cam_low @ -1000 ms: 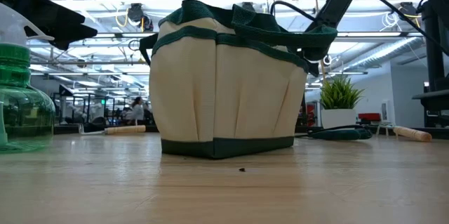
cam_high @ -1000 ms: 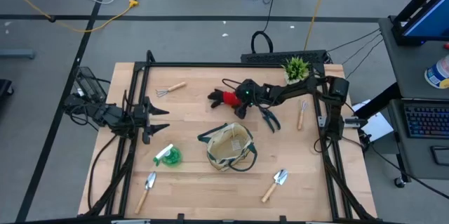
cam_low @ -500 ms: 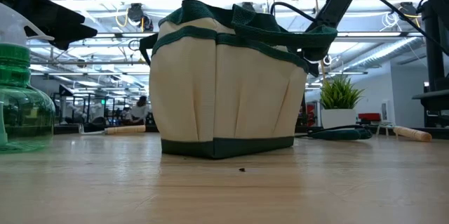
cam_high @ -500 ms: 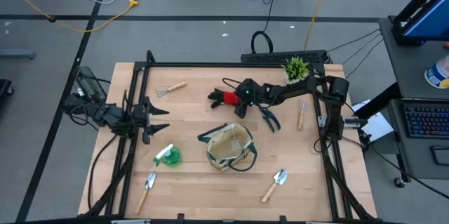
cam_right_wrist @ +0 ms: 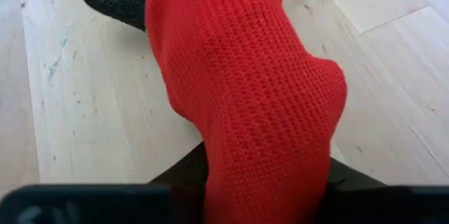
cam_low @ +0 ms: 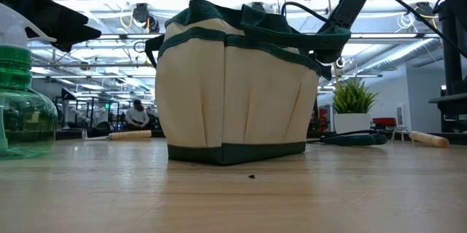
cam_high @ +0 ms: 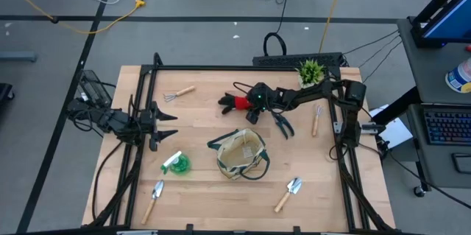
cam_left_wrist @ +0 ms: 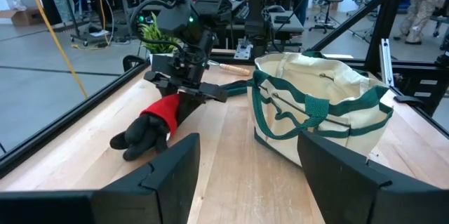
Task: Pick & Place Garden tools in Gardening bag
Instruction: Put the red gloves into the gardening bag
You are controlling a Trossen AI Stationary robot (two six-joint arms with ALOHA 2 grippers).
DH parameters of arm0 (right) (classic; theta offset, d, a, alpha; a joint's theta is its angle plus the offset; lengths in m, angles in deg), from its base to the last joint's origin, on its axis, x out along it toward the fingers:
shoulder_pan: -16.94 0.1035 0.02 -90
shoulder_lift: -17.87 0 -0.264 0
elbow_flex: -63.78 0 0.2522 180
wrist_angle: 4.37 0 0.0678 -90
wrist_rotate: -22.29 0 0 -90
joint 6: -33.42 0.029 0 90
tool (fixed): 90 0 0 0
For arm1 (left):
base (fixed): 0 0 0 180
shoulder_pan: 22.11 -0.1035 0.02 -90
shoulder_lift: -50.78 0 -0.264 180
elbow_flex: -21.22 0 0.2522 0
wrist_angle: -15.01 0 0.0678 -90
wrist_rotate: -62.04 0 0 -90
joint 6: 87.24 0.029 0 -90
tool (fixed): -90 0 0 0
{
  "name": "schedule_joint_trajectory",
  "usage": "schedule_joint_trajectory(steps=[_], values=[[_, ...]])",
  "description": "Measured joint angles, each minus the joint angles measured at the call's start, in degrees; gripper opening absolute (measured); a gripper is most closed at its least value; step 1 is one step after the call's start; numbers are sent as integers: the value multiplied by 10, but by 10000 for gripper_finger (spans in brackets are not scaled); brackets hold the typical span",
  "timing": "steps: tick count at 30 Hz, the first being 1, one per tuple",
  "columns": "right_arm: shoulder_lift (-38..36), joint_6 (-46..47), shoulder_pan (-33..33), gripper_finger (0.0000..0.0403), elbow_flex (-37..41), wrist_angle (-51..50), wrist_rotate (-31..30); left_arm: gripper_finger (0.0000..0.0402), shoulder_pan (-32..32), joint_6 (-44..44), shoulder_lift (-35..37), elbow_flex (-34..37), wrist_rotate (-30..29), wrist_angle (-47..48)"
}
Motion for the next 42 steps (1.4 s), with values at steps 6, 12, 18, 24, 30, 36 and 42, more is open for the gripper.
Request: schedule_joint_trajectory(steps=[6,12,18,24,30,36,42], values=[[-18,0,0,49,2,5,2,244,0,0,0,0,0,0],[-43,0,-1,38,2,11,-3,244,0,0,0,0,0,0],[-91,0,-4,38,1,18,-32,244,0,0,0,0,0,0],[-158,0,-8,38,0,20,-32,244,0,0,0,0,1,0],[-222,14,0,36,0,25,-9,244,0,0,0,0,2,0],[-274,13,47,36,0,33,15,244,0,0,0,0,2,0],[-306,-4,113,36,0,29,16,244,0,0,0,0,2,0]])
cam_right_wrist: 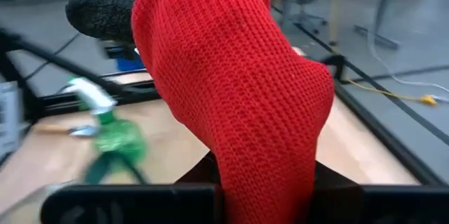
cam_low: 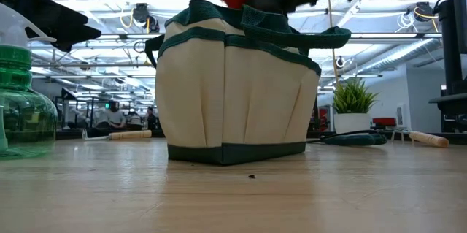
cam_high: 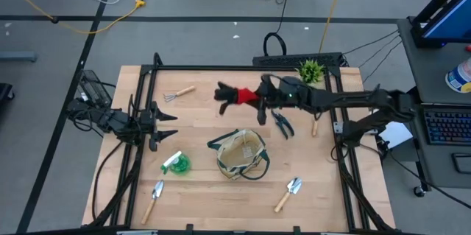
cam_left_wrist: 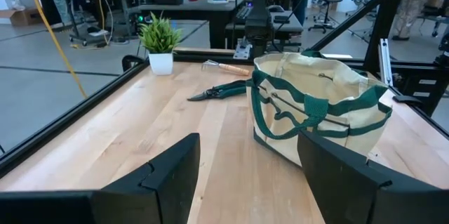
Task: Pick & Place Garden tools in Gardening bag
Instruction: Put the red gloves into the gardening bag
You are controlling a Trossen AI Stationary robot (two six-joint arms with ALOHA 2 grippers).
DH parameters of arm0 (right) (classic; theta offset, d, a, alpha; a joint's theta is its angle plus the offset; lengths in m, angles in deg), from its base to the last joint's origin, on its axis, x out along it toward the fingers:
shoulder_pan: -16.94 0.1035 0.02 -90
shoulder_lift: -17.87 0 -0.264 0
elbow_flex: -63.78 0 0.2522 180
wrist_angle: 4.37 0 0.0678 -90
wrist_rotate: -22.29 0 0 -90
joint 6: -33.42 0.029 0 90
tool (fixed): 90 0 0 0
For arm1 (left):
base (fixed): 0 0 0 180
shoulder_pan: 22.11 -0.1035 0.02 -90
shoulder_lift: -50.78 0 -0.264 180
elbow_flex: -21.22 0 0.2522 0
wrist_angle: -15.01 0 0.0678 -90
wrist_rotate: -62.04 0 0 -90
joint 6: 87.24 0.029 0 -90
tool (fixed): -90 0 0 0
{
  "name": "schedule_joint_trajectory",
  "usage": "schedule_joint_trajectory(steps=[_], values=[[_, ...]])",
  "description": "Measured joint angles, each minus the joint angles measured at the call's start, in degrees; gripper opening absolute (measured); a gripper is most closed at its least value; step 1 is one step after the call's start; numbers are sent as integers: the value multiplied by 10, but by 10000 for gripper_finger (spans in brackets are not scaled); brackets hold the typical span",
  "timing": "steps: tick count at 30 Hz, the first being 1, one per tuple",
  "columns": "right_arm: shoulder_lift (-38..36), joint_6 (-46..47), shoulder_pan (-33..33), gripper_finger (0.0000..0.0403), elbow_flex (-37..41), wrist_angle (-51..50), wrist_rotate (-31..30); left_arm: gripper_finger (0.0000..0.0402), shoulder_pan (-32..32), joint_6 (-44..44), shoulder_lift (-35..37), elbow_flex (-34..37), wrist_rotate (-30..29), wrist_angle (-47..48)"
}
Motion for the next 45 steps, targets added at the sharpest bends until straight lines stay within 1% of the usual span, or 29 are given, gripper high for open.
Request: schedule_joint_trajectory(steps=[4,8,12,15,21,28,32,35,38,40,42,44,45], values=[[-7,-21,43,36,0,-3,17,244,0,-1,0,0,0,0],[-7,-50,83,36,0,-6,14,244,0,-3,0,0,0,0],[-7,-70,110,36,0,-16,14,244,0,-3,0,0,0,0],[-7,-71,121,36,0,-16,16,244,0,-3,0,0,0,0],[1,-41,136,36,0,-12,60,244,0,-6,0,0,0,0],[27,-31,146,36,-1,-18,60,244,0,-17,0,0,0,0],[45,-27,146,36,-10,-57,56,244,0,-17,0,0,0,0],[57,-42,149,36,-41,-130,35,244,0,-17,0,0,0,0],[78,-72,155,36,-90,-192,10,244,0,-16,0,0,5,0],[87,-87,158,36,-118,-241,4,244,0,-16,-1,0,13,1],[95,-98,161,36,-142,-264,-4,244,0,-16,-1,0,15,1],[94,-102,164,36,-151,-301,-6,244,0,-18,-1,0,15,1],[94,-102,164,36,-155,-303,-8,244,0,-16,-1,0,15,2]])
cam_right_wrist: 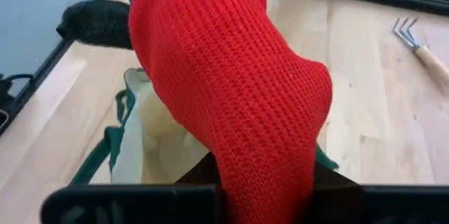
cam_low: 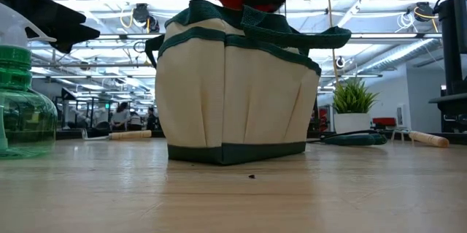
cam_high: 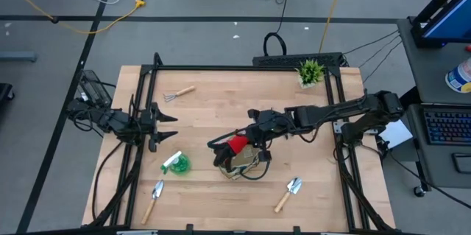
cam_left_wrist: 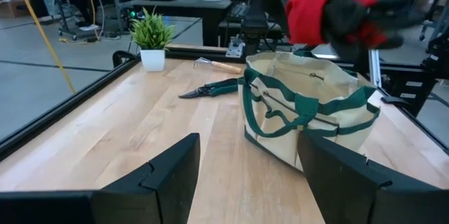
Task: Pick & Place Garden tools in Gardening bag
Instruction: Put the red gloves into the gardening bag
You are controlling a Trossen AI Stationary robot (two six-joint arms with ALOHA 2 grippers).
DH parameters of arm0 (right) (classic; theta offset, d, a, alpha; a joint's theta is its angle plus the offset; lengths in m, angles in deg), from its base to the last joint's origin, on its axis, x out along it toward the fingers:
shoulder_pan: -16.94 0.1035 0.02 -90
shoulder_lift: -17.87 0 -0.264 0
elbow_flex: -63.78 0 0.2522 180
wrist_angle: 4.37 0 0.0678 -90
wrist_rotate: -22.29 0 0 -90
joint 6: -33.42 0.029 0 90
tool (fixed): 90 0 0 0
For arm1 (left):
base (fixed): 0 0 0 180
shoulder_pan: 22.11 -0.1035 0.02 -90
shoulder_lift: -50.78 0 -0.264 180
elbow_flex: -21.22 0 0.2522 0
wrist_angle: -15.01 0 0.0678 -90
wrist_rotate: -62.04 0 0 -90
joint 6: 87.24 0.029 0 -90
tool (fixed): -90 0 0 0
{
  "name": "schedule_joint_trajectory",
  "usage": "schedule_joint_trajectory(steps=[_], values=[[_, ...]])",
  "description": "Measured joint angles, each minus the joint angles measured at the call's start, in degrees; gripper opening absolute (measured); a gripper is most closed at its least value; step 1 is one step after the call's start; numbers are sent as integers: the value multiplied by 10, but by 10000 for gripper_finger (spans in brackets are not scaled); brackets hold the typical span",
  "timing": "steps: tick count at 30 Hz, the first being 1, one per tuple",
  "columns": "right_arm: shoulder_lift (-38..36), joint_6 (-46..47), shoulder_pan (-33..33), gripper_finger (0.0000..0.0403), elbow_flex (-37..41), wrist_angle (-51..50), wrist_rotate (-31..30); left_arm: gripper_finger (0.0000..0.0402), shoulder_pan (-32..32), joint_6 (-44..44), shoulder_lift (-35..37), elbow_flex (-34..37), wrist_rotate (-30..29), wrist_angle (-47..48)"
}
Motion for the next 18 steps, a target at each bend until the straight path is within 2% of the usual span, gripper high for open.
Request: schedule_joint_trajectory(steps=[11,18], values=[[9,-5,8,36,-1,-31,-67,244,0,4,0,0,3,2],[15,-68,24,36,-1,-46,-118,244,0,4,0,0,3,4]])
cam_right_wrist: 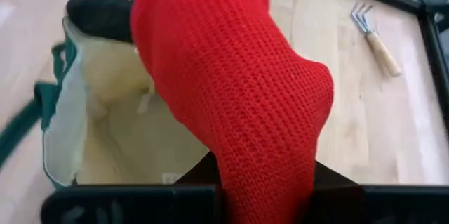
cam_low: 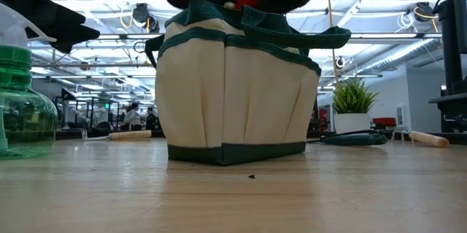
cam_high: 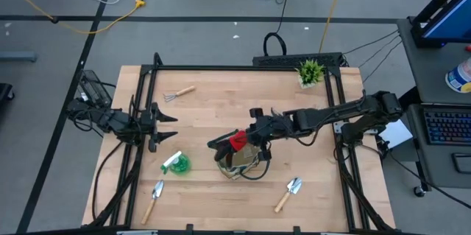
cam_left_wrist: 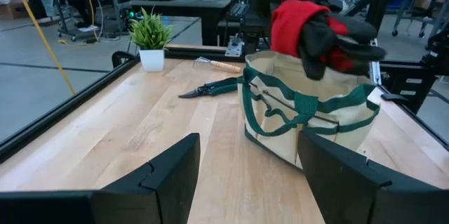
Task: Pick & Place Garden tools in Gardening bag
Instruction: Put the red gloves into the gardening bag
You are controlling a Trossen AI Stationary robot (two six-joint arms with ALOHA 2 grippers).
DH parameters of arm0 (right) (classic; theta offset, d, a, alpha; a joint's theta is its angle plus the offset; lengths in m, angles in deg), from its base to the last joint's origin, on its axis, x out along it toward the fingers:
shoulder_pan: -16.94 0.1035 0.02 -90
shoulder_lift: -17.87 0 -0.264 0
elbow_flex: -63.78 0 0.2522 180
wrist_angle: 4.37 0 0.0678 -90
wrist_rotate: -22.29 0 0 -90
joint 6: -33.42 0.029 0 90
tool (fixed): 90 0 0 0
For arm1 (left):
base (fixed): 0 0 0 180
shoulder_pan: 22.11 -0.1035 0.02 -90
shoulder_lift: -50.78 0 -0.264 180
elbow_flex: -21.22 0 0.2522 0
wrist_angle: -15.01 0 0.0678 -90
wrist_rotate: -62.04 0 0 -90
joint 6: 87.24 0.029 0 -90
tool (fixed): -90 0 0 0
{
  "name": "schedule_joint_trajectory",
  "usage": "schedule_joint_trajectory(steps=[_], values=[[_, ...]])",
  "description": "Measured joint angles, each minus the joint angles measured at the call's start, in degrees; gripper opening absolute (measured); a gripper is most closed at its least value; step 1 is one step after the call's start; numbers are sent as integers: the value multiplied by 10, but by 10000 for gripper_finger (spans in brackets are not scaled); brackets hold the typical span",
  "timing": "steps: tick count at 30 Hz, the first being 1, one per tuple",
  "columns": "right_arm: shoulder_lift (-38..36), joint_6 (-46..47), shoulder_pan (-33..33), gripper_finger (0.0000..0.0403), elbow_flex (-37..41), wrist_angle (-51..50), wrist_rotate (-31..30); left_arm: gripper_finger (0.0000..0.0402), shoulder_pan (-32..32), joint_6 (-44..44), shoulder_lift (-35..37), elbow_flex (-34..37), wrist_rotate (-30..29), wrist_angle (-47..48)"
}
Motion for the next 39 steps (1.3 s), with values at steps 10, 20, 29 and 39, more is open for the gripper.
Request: schedule_joint_trajectory(steps=[10,20,29,39], values=[[2,-154,37,36,0,-8,-144,244,0,-3,0,0,0,4],[2,-330,62,36,0,-4,-259,244,0,-3,0,0,0,4],[2,-505,88,36,0,42,-299,244,0,-3,0,0,0,7],[2,-552,108,36,0,35,-299,244,0,-3,0,0,0,7]])
